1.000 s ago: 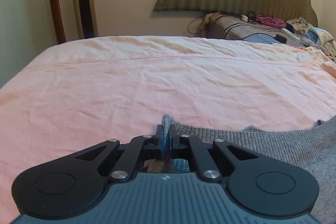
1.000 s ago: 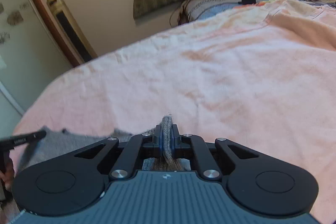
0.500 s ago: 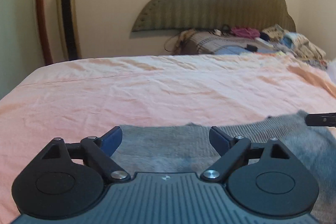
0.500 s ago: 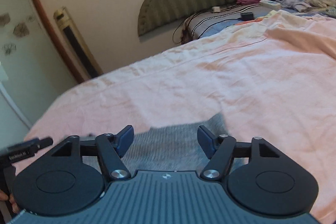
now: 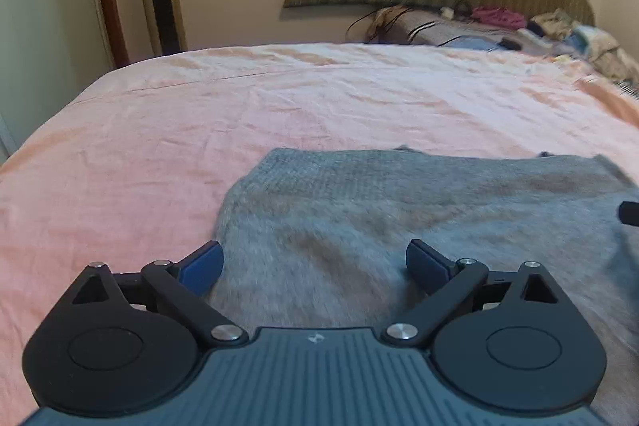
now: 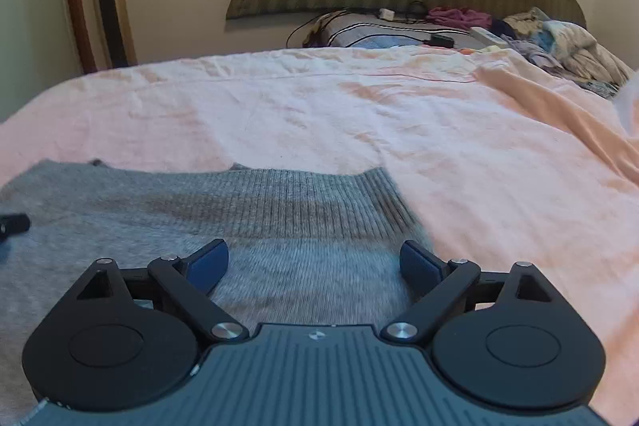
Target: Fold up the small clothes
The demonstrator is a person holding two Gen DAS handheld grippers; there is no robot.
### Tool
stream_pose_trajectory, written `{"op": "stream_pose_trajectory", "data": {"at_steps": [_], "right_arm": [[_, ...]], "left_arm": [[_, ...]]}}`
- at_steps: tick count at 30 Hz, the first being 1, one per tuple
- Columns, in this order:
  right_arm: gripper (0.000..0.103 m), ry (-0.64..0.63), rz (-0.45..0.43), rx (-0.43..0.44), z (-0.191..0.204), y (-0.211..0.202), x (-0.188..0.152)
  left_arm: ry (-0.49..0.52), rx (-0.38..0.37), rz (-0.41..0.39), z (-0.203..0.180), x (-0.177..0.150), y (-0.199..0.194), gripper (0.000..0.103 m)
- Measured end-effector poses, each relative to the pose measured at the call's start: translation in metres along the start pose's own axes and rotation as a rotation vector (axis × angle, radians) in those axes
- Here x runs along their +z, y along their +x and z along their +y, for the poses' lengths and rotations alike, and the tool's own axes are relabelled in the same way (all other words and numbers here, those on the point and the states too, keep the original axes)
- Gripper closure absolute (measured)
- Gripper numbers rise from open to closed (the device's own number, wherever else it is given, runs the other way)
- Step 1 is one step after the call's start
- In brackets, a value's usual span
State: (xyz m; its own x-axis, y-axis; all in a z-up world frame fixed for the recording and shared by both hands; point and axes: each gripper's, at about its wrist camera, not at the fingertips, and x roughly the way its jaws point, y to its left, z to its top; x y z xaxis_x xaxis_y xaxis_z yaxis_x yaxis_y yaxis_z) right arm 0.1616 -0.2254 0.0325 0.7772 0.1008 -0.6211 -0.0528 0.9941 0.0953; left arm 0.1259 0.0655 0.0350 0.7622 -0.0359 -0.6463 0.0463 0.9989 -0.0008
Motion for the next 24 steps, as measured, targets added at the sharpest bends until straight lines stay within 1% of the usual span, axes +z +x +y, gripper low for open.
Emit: {"op": "stream_pose_trajectory", "data": {"at_steps": [1, 2, 3, 4, 5, 6, 7, 8, 9, 10, 11, 12, 13, 14, 16, 17, 18, 19, 21, 22, 23, 24], "right_arm": [[0.001, -0.011, -0.012, 0.058, 0.004, -0.013, -0.007], [0.0, -0.037, -0.014, 0.09, 0.009, -0.021, -0.016], [0.0, -0.072, 0.006, 0.086, 0.015, -0.022, -0.024], [0.0, -0.124, 0.044, 0.046, 0.022, -0.017, -0.034], [0.0, -0.162, 0.052, 0.02, 0.023, -0.011, -0.044], [0.0, -0.152, 0.011, 0.046, 0.019, -0.01, -0.049], [0.0, -0.115, 0.018, 0.06, 0.013, -0.01, -0.044], [0.0, -0.101, 0.032, 0.057, 0.012, -0.01, -0.04], [0.002, -0.09, 0.047, 0.049, 0.011, -0.014, -0.036], [0.002, -0.062, 0.057, 0.041, 0.01, -0.023, -0.033], [0.002, -0.012, 0.06, 0.057, 0.005, -0.038, -0.032], [0.002, 0.042, 0.051, 0.105, -0.002, -0.052, -0.033], [0.0, 0.116, 0.035, 0.167, -0.015, -0.07, -0.039], [0.0, 0.187, 0.028, 0.2, -0.026, -0.084, -0.045], [0.0, 0.374, 0.053, 0.235, -0.055, -0.107, -0.068], [0.0, 0.459, 0.067, 0.243, -0.067, -0.115, -0.08], [0.0, 0.555, 0.083, 0.25, -0.078, -0.125, -0.097], [0.0, 0.624, 0.089, 0.256, -0.086, -0.132, -0.111], [0.0, 0.688, 0.072, 0.28, -0.091, -0.143, -0.128], [0.0, 0.698, 0.069, 0.291, -0.09, -0.144, -0.132], [0.0, 0.694, 0.072, 0.298, -0.087, -0.141, -0.132], [0.0, 0.688, 0.07, 0.299, -0.083, -0.134, -0.13]], "left_arm": [[-0.004, -0.044, -0.015, 0.002, -0.01, -0.013, 0.004], [0.006, -0.07, -0.007, 0.002, -0.019, -0.019, 0.004], [0.03, -0.072, 0.027, 0.0, -0.026, -0.017, 0.004], [0.053, -0.057, 0.049, 0.0, -0.035, -0.012, 0.003], [0.053, -0.057, 0.003, 0.003, -0.043, -0.01, 0.0], [0.02, -0.071, 0.001, 0.01, -0.046, -0.007, 0.0], [-0.03, -0.076, 0.018, 0.018, -0.042, -0.008, 0.0], [-0.065, -0.053, 0.04, 0.022, -0.037, -0.012, 0.0], [-0.095, -0.035, 0.047, 0.024, -0.035, -0.02, 0.0], [-0.133, -0.042, 0.034, 0.03, -0.037, -0.033, 0.0], [-0.186, -0.068, 0.015, 0.038, -0.043, -0.047, 0.0], [-0.258, -0.105, -0.005, 0.049, -0.051, -0.061, 0.0], [-0.358, -0.148, -0.013, 0.062, -0.064, -0.075, 0.0], [-0.465, -0.189, -0.004, 0.076, -0.079, -0.085, 0.0], [-0.68, -0.25, 0.026, 0.099, -0.113, -0.098, 0.0], [-0.782, -0.312, -0.014, 0.11, -0.132, -0.108, 0.0], [-0.863, -0.342, -0.027, 0.116, -0.144, -0.116, 0.0], [-0.932, -0.379, -0.033, 0.12, -0.153, -0.12, 0.0], [-1.004, -0.457, -0.054, 0.121, -0.16, -0.12, 0.0], [-1.007, -0.477, -0.049, 0.12, -0.157, -0.115, 0.0], [-1.001, -0.465, -0.045, 0.117, -0.151, -0.11, 0.0], [-1.002, -0.469, -0.041, 0.114, -0.145, -0.103, 0.0]]}}
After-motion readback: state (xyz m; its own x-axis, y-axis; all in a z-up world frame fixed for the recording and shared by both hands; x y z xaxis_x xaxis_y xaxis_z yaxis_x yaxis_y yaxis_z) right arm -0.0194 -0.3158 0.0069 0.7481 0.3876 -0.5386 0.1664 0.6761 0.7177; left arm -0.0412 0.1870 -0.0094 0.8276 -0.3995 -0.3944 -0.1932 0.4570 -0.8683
